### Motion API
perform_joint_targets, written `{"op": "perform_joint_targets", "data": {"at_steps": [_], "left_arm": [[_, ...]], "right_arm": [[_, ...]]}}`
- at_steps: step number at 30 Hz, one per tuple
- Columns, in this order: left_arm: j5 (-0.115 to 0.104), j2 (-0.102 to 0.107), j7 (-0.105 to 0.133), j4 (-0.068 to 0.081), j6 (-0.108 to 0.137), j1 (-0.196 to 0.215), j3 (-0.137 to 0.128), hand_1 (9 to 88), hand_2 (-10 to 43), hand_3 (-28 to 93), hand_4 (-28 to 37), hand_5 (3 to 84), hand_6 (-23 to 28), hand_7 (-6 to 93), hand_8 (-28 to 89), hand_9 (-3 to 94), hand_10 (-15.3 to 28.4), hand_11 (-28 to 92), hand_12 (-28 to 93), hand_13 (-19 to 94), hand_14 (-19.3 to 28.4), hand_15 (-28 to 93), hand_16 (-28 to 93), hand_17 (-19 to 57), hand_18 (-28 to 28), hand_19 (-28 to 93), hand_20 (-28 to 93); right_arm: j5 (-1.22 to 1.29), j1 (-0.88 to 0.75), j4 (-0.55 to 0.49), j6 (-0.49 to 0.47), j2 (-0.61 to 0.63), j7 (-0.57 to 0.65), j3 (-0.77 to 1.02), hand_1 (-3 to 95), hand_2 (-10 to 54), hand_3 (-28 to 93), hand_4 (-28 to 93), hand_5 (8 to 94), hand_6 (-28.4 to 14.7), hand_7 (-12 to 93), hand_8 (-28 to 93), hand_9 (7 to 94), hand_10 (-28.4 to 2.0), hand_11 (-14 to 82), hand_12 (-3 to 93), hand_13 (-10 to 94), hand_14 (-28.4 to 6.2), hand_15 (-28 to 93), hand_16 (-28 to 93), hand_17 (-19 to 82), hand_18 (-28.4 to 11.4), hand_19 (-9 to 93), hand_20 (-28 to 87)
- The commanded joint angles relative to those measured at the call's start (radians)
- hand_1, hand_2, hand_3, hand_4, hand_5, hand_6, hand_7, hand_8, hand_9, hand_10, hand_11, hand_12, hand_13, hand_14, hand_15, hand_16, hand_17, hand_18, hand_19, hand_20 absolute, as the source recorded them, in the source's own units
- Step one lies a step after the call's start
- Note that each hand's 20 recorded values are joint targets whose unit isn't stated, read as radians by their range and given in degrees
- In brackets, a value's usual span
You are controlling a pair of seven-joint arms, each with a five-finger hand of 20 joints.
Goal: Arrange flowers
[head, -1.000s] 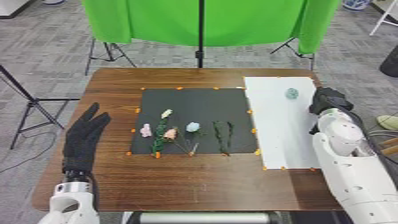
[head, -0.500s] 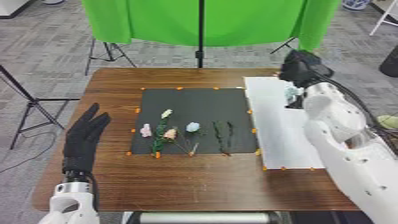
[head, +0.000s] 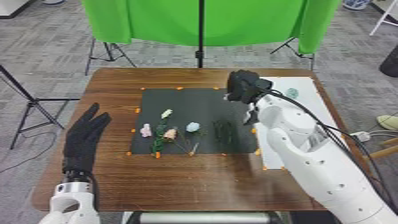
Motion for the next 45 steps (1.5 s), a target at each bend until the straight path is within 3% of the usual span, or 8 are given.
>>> {"op": "perform_joint_targets", "data": {"at_steps": [1,21,30,33,36,42,45], "left_arm": [[-0.001,-0.005,-0.007,0.005,-0.010,0.007,0.003,22.1,-1.6,66,-23.0,40.7,3.0,6.7,-5,43.6,12.8,14,12,34,15.1,9,1,6.3,10.9,2,19],[-0.001,0.005,-0.018,0.013,-0.020,-0.010,0.008,21.9,-1.6,66,-23.3,40.6,3.0,6.6,-5,43.5,12.8,13,12,34,15.0,9,2,6.2,11.0,2,19],[0.000,0.004,-0.013,0.011,-0.021,-0.004,0.006,21.6,-1.7,67,-23.2,40.6,3.0,6.6,-5,43.4,12.7,13,12,34,15.1,9,2,6.2,11.1,2,19],[-0.001,0.002,-0.009,0.011,-0.020,-0.004,0.006,21.6,-1.7,67,-23.2,40.6,3.0,6.7,-5,43.5,12.7,13,12,34,15.1,9,2,6.2,11.1,2,19],[0.000,0.000,-0.007,0.009,-0.020,0.001,0.004,21.7,-1.7,66,-23.2,40.6,3.0,6.7,-5,43.5,12.7,13,12,34,15.0,9,2,6.2,11.1,2,19],[0.000,0.000,0.012,0.006,0.010,0.003,0.009,21.4,-2.1,67,-23.1,40.9,3.0,6.8,-5,40.1,12.2,12,12,29,13.0,7,1,6.8,10.9,3,19],[0.001,-0.002,0.009,0.006,0.006,0.003,0.008,21.5,-2.1,67,-23.2,41.3,3.1,6.8,-5,37.0,11.8,10,12,25,13.7,5,1,7.1,10.9,4,21]], "right_arm": [[-0.022,-0.042,-0.003,-0.020,0.008,-0.012,-0.021,60.9,-9.5,52,-14,80.0,1.4,19,10,90.3,-8.2,15.4,38.2,92,-0.8,59,35,66,-8.8,93,56],[-0.062,-0.067,0.038,-0.022,-0.038,-0.039,-0.025,55.3,-9.5,51,-13,76.8,0.6,18,9,85.8,-10.0,20.5,32.3,91,-1.4,60,34,65,-9.2,93,56],[-0.093,-0.060,0.029,-0.085,-0.029,-0.046,-0.008,53.4,-9.5,50,-13,73.4,0.8,17,9,82.7,-10.6,21.7,30.3,91,-1.5,60,34,65,-9.5,93,56],[-0.083,-0.055,0.015,-0.090,-0.018,-0.040,-0.007,47.0,-9.5,57,-15,70.1,1.4,17,5,80.7,-11.5,24.6,25.0,90,-1.6,60,34,64,-9.7,93,56],[-0.073,-0.054,-0.009,-0.102,-0.009,-0.034,0.003,41.0,-9.5,62,-15,67.6,1.5,17,-8,79.7,-12.2,24.6,24.3,90,-1.8,60,34,64,-9.8,93,56],[-0.071,-0.034,-0.050,-0.144,0.010,-0.026,0.031,32.5,-9.5,59,-15,64.4,0.3,14,-8,77.6,-13.7,23.7,24.4,89,-2.4,60,34,63,-10.7,93,57],[-0.055,-0.023,-0.069,-0.163,0.014,-0.003,0.061,30.0,-9.5,57,-16,63.2,-0.4,13,-7,76.7,-14.1,23.1,24.3,88,-2.9,60,34,62,-11.0,93,57]]}}
